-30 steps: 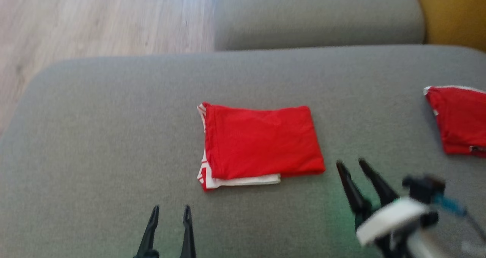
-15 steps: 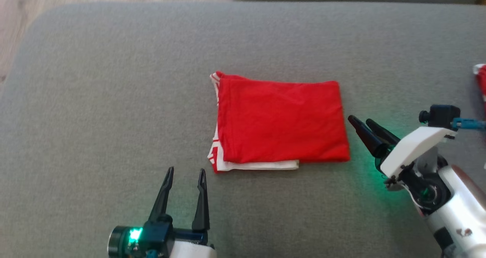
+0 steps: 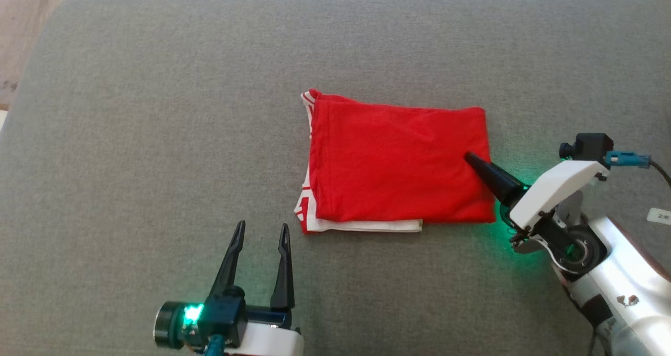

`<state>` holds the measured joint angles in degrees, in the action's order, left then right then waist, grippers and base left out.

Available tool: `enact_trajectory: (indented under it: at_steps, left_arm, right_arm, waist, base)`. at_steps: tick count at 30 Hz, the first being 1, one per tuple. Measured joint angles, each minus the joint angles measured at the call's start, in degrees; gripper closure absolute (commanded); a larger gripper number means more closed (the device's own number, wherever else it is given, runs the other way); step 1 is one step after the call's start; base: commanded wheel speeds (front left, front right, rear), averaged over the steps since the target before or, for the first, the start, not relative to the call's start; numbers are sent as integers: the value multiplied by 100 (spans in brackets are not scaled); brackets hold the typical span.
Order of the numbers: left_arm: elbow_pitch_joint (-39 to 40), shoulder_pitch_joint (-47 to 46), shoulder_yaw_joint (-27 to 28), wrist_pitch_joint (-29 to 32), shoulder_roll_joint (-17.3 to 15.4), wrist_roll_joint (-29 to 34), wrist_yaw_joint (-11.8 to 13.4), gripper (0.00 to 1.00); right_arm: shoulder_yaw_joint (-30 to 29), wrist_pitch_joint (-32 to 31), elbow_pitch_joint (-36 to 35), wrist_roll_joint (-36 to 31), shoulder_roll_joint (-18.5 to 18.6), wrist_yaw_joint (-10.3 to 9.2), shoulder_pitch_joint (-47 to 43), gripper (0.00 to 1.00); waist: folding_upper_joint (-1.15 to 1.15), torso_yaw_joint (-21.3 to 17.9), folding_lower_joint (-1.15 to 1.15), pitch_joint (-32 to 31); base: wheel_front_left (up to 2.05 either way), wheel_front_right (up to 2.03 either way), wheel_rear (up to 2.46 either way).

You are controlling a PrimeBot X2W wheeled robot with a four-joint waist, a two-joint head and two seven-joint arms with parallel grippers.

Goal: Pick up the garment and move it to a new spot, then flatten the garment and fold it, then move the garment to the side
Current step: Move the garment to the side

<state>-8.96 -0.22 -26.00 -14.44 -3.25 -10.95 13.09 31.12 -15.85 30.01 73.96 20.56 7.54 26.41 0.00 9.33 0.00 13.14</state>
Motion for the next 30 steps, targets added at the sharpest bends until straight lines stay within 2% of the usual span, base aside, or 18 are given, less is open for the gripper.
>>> enact_trajectory:
  at_steps: [4, 7, 12, 20, 30]
  left_arm:
    - [-1, 0, 16, 0, 0, 2, 3, 0]
    - [2, 1, 34, 0, 0, 3, 3, 0]
    - [4, -2, 45, 0, 0, 56, -14, 0]
    - [5, -316, 90, -1, 1, 170, -58, 0]
    - [-22, -665, 153, -1, 3, 299, -132, 0]
  right_arm:
    - [162, 24, -92, 93, 54, 0, -4, 100]
    - [258, 142, -209, 91, 245, 0, -5, 100]
    - [377, 197, -339, -9, 849, 0, 86, 100]
    - [293, 170, -430, -93, 1959, 0, 867, 100]
    - [30, -132, -493, -179, 3212, 0, 1493, 100]
  waist:
    - [0, -94, 0, -31]
    - [0, -217, 0, -45]
    - [0, -537, 0, -4]
    - [0, -1085, 0, 229]
    - [0, -1398, 1, 714]
  base:
    - [0, 0, 0]
    - [0, 0, 0]
    - [0, 0, 0]
    - [0, 0, 0]
    - [0, 0, 0]
